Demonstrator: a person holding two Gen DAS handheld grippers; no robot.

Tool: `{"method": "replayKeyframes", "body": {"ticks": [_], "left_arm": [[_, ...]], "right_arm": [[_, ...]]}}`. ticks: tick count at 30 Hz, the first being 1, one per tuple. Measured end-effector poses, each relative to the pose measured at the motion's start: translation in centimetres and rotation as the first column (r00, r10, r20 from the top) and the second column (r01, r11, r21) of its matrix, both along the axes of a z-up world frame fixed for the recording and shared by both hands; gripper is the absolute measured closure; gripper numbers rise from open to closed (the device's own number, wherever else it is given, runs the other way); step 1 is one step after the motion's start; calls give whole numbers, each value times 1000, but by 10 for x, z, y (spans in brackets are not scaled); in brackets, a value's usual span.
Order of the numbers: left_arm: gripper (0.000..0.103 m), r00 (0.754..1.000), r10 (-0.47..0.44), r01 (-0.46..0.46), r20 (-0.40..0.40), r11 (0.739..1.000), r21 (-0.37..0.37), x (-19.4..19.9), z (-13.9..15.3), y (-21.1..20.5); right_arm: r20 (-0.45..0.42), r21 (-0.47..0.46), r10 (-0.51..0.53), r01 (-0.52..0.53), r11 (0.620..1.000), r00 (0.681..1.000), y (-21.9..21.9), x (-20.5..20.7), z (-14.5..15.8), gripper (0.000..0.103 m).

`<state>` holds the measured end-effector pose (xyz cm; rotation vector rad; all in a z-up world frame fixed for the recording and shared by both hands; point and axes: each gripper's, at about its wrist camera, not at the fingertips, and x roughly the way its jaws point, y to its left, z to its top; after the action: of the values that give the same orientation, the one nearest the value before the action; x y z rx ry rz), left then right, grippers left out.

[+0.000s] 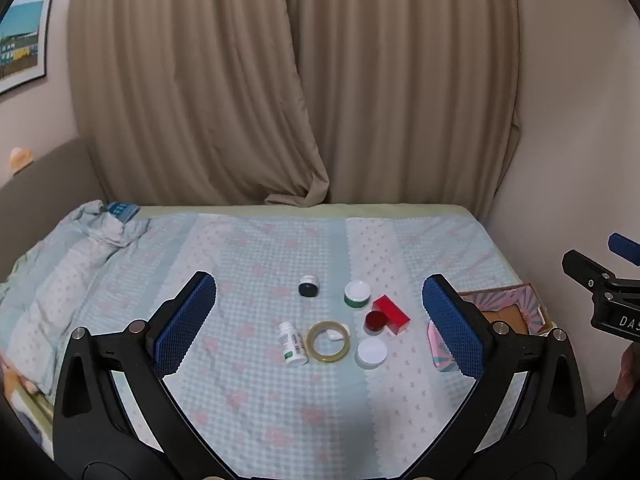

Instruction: Organize rigid objects

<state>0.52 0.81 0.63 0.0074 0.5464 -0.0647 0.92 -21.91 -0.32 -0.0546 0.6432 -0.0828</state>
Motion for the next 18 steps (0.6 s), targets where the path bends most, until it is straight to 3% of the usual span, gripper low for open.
{"method": "replayKeyframes", "body": {"ticks": [14,18], "left_arm": [[1,1000,5,-5,11,1000,29,1,1,-4],[1,1000,-6,6,-5,1000,6,3,0,-2]], "right_arm": [[10,-1,7,-7,1000,1000,1,6,1,0],[10,0,10,-10,1000,1000,2,7,1,0]]}}
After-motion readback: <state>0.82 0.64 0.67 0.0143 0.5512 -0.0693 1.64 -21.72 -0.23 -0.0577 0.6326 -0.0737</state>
